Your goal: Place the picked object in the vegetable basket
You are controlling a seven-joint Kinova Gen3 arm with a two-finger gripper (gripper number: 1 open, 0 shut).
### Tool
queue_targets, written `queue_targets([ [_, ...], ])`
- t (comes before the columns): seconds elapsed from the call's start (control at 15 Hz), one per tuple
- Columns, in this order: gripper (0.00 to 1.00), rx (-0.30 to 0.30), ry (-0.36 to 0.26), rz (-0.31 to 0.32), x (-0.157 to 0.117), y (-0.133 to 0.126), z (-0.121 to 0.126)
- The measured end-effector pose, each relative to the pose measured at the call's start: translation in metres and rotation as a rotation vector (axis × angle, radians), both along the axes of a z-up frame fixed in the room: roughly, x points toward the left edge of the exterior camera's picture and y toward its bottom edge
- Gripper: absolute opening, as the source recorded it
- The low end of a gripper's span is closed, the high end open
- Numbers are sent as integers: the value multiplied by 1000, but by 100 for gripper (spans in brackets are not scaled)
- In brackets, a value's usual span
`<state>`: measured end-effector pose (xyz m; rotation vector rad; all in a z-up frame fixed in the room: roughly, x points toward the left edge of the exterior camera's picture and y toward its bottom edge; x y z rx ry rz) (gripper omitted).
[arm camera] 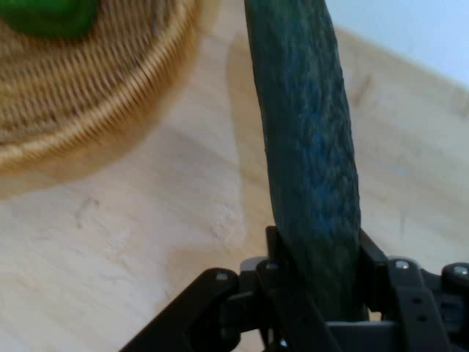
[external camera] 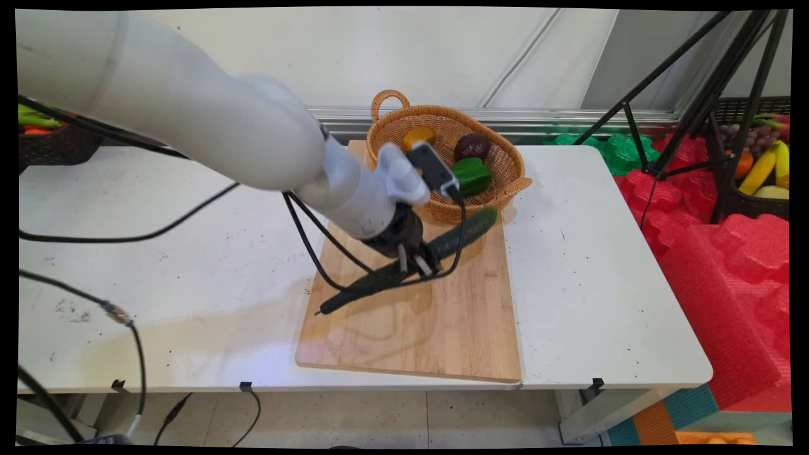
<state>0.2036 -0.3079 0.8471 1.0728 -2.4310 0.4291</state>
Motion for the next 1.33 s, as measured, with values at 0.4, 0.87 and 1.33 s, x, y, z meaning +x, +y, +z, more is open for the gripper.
queue_targets([
  [0.4, 0, -65, 69, 89, 0, -1, 57],
  [0.87, 0, -169, 166, 321, 2, -48, 107],
  [1.33, 0, -221, 204, 505, 8, -102, 114],
])
